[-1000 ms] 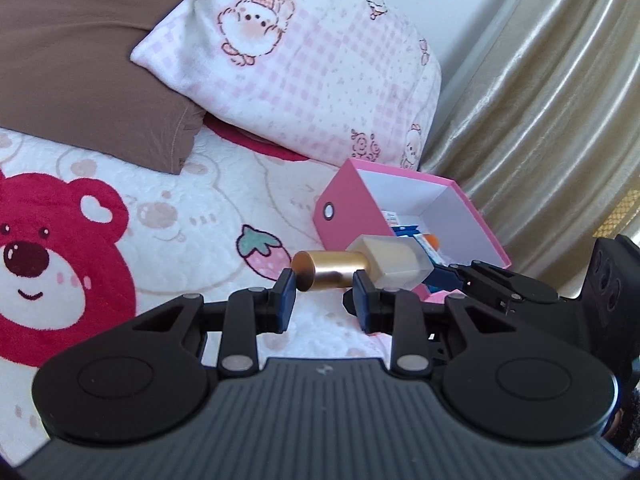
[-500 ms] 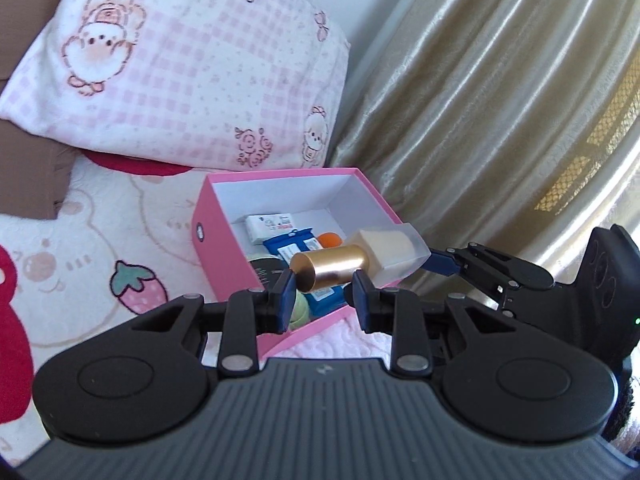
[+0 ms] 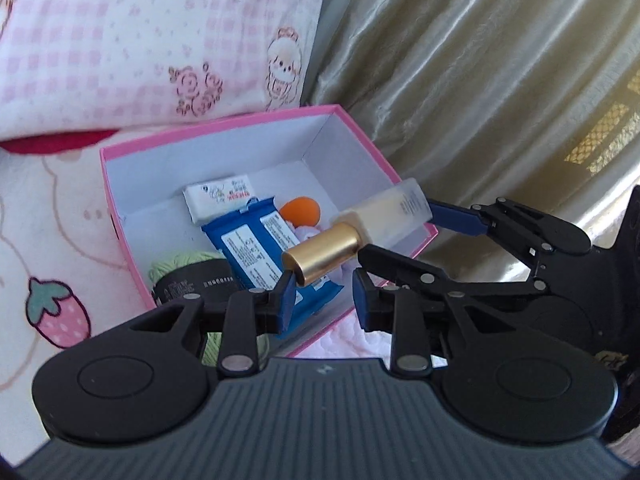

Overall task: Organize objects
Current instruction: 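Lower the foundation bottle into the pink box and open the left gripper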

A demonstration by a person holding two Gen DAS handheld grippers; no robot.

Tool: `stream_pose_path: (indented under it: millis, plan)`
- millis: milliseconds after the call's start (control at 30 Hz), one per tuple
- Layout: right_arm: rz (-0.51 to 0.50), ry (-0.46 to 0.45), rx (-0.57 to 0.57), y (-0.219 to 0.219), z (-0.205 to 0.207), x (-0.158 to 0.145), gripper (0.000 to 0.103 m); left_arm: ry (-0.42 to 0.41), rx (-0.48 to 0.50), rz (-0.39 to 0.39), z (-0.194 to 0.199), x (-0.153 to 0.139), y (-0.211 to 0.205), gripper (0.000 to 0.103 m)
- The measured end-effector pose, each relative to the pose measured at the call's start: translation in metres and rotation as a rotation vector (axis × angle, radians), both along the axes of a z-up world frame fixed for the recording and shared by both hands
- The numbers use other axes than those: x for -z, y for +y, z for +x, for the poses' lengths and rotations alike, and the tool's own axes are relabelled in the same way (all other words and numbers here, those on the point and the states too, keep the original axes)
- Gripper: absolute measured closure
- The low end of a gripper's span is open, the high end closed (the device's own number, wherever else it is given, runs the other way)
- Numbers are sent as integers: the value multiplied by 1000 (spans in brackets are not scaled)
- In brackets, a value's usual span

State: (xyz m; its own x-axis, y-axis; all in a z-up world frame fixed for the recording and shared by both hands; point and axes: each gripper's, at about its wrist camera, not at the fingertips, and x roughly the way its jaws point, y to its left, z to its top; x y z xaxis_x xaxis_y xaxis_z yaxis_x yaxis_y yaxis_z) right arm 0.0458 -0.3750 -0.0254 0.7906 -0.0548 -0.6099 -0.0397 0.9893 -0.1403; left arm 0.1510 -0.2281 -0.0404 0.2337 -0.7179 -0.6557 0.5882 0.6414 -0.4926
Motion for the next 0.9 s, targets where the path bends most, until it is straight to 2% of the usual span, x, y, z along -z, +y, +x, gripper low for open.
stream_pose_path:
  millis: [133, 300, 600, 733, 833, 900]
  plan:
    - [103, 105, 12, -22, 28, 29, 35, 91, -23, 37, 23, 33, -8, 78]
    - [215, 179, 25, -39, 42, 58, 35, 114, -44, 93, 29, 52, -17, 78]
    - [185, 182, 11, -45, 44, 65, 35, 104, -44, 102, 33, 54, -29, 78]
    - [166, 213, -5, -47, 47, 66, 34, 122, -54, 107, 34, 57, -32, 77]
    - [124, 244, -37, -41, 45, 67, 34, 68, -66, 116, 28, 52, -30, 75]
    - [126, 231, -46, -40, 41, 67, 34, 45, -73, 127, 25, 47, -29, 74]
